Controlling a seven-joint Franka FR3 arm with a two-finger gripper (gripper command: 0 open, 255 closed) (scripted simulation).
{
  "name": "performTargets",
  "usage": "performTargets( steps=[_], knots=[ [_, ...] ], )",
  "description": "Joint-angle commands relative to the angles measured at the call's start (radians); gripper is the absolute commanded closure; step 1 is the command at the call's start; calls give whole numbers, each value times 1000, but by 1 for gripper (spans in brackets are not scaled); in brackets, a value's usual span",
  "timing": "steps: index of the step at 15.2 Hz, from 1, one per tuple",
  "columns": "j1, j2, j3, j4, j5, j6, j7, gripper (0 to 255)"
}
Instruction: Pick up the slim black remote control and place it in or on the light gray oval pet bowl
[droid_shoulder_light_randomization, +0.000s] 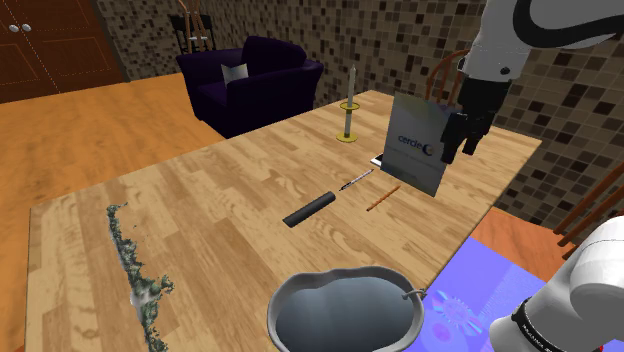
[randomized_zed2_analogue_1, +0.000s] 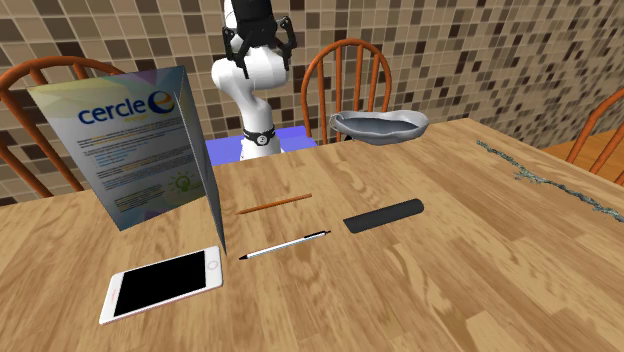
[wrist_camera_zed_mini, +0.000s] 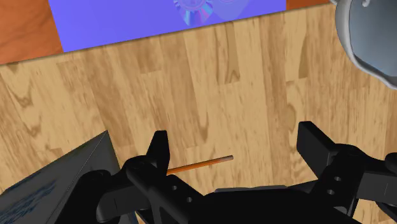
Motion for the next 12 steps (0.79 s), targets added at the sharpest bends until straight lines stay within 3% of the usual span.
performTargets(
  steps=[1,12],
  knots=[
    [0,0,0,0,0,0,0,0],
    [-45,206,270,-31,217,274,589,0]
  ],
)
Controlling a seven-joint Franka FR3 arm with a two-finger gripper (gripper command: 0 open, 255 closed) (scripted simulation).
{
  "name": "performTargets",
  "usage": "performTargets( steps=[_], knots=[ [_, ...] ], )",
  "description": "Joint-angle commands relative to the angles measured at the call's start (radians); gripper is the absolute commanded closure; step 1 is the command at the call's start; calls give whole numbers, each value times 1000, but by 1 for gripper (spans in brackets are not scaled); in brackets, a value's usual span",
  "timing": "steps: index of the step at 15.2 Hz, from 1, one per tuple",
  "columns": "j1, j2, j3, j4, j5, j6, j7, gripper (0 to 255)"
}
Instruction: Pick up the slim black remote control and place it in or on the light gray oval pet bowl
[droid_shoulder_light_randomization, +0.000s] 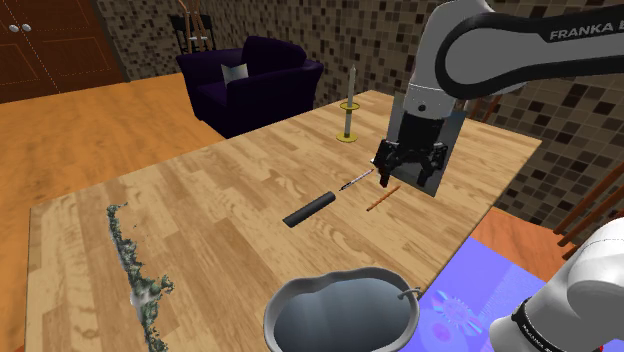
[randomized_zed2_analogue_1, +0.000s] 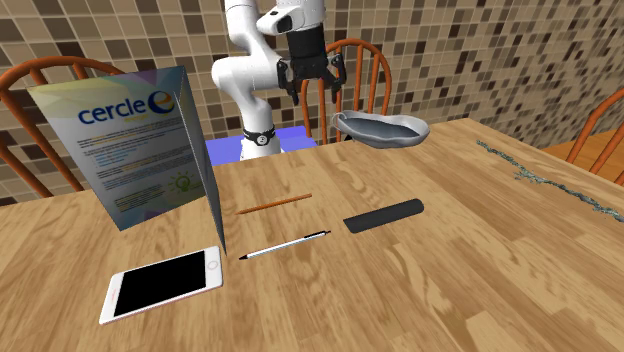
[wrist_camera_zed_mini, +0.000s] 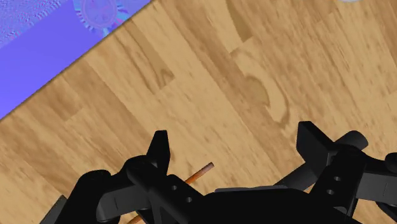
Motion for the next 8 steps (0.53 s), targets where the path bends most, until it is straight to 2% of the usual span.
performTargets(
  steps=[1,8],
  knots=[
    [-11,62,48,17,30,56,113,0],
    [-62,312,184,115,57,249,476,0]
  ],
)
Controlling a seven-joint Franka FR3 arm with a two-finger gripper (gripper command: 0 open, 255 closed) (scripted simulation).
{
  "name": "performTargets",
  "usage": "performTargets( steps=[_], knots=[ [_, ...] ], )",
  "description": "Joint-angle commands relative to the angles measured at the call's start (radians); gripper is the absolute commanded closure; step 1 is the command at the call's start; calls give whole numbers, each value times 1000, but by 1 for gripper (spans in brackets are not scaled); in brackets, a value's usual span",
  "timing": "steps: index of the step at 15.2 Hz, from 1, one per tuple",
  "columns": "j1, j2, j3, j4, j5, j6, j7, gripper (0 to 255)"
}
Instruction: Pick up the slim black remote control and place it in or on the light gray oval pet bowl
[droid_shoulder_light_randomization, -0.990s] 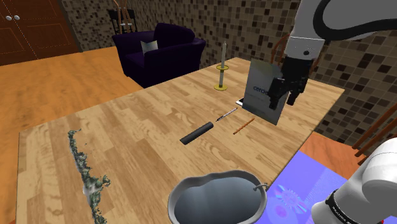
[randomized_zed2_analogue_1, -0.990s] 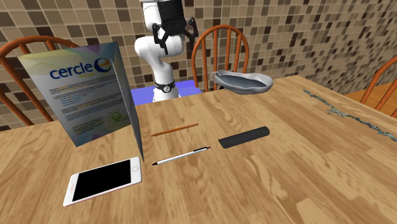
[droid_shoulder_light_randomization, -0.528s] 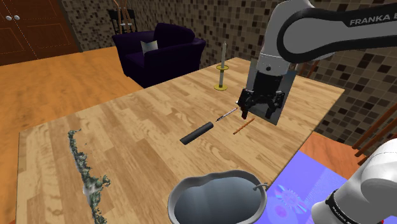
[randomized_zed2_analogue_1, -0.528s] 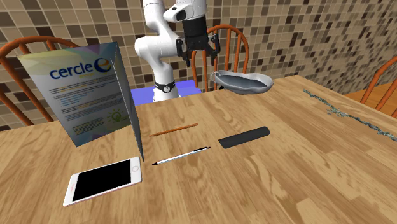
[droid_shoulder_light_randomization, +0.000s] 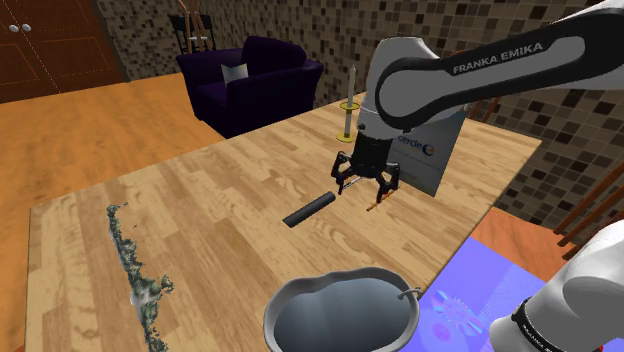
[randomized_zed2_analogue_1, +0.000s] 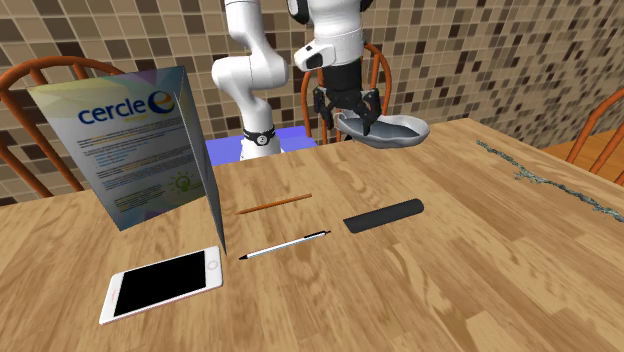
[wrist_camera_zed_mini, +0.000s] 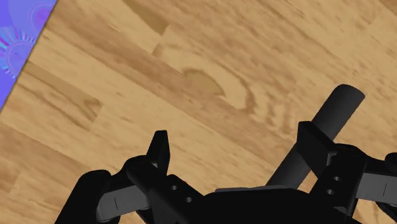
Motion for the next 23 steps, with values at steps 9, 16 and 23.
performTargets(
  steps=[9,16,23],
  knots=[
    [-40,416,85,230,-129,227,551,0],
    [-5,598,49,331,-209,316,759,0],
    [10,642,45,323,-225,368,770,0]
  ],
)
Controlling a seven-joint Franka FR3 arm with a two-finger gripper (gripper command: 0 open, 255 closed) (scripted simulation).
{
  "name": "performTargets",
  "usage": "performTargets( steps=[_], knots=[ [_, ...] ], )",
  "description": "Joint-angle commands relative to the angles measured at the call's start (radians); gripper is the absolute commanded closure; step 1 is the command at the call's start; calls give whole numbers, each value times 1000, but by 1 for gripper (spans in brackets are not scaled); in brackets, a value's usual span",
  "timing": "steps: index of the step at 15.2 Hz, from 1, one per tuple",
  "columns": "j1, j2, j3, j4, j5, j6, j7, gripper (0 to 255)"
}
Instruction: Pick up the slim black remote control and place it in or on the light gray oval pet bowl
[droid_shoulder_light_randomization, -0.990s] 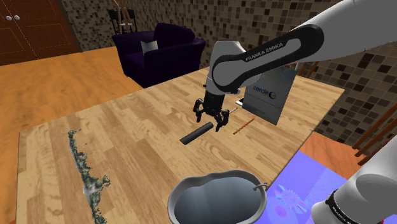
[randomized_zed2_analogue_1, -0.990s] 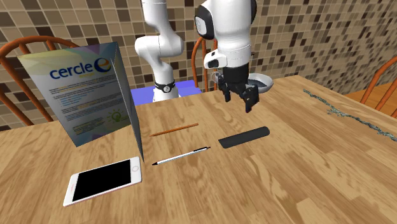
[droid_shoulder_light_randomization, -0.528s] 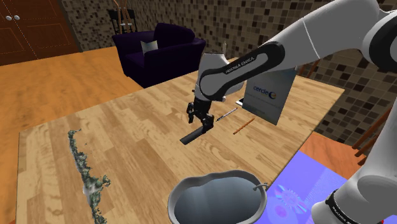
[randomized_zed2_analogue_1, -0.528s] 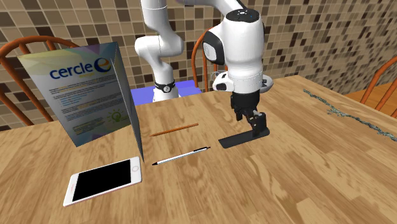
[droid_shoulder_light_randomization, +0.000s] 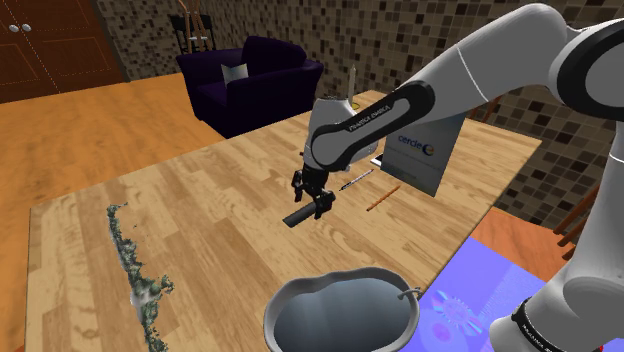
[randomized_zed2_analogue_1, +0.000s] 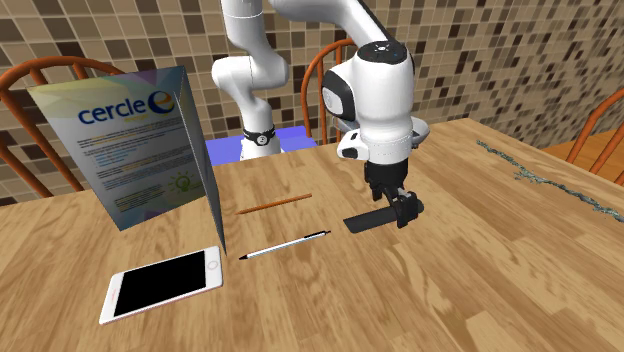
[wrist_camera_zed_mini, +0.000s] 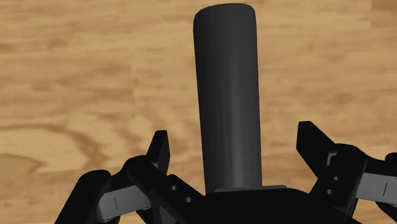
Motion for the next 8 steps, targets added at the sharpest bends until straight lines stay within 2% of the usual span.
performTargets(
  steps=[1,6,7,8],
  knots=[
    [1,2,0,0,-1,3,1,0],
    [1,2,0,0,-1,3,1,0],
    [1,2,0,0,-1,3,1,255],
    [1,2,0,0,-1,3,1,255]
  ],
)
